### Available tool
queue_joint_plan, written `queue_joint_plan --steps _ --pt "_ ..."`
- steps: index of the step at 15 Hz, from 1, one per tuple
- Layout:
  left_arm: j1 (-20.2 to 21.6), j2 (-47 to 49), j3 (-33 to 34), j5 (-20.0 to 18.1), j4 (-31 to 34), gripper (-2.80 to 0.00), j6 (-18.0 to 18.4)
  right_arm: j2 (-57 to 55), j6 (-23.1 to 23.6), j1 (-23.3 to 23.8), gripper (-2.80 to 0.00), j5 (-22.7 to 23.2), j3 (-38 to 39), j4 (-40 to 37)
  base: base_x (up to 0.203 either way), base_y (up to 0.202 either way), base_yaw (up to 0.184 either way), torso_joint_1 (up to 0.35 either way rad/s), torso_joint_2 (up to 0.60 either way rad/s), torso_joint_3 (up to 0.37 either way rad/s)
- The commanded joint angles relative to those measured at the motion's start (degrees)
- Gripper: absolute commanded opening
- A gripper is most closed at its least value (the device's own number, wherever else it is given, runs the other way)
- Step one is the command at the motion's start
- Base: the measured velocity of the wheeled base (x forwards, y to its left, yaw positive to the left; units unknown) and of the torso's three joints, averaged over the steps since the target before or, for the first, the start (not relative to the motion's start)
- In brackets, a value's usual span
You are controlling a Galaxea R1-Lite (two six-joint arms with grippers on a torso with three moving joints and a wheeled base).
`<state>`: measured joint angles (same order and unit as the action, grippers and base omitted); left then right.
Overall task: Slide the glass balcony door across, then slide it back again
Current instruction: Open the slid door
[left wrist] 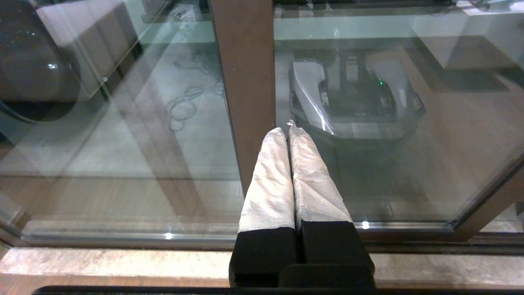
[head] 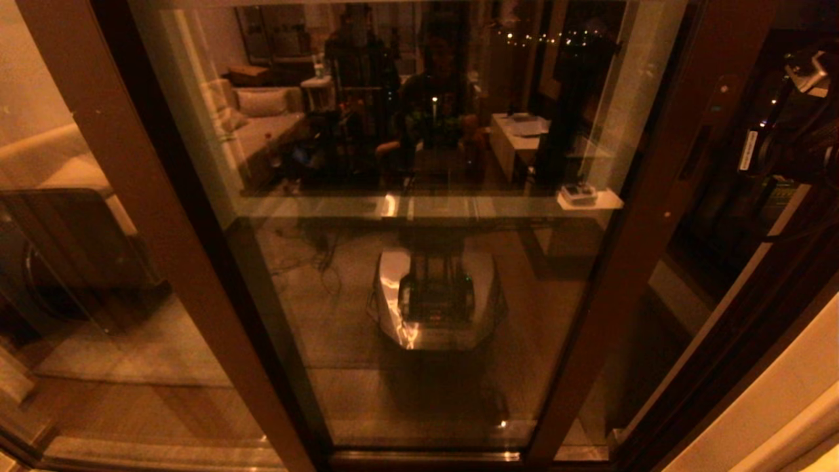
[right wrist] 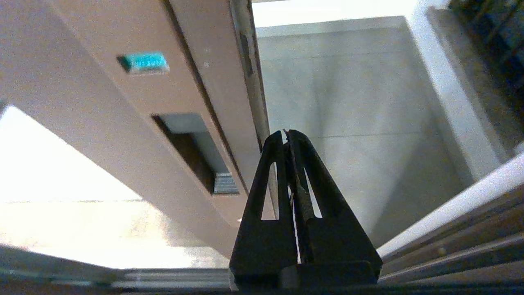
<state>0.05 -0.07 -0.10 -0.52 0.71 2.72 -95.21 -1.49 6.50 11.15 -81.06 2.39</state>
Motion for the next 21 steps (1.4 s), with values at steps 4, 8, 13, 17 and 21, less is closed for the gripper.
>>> queue_joint_plan --steps 4,8,13,17,21 --pt "0.0 0.0 0.0 0.0 0.0 -2.80 0.0 0.1 -0.2 -1.8 -2.80 -0.2 0.6 0.0 0.000 0.000 0.000 0.000 0.00 0.000" --pt "0.0 0.0 0.0 0.0 0.0 -2.80 0.0 -0.2 -1.8 -5.3 -2.80 -0.4 0.5 0.0 0.000 0.000 0.000 0.000 0.00 0.000" --pt "0.0 0.0 0.0 0.0 0.0 -2.80 0.0 -0.3 -2.1 -7.9 -2.80 -0.8 0.5 0.0 0.000 0.000 0.000 0.000 0.00 0.000" --pt "0.0 0.0 0.0 0.0 0.0 -2.80 0.0 -0.3 -3.0 -9.4 -2.80 -0.8 0.5 0.0 0.000 0.000 0.000 0.000 0.00 0.000" --pt "0.0 0.0 0.0 0.0 0.0 -2.80 0.0 -0.4 -3.1 -10.8 -2.80 -0.9 0.5 0.0 0.000 0.000 0.000 0.000 0.00 0.000"
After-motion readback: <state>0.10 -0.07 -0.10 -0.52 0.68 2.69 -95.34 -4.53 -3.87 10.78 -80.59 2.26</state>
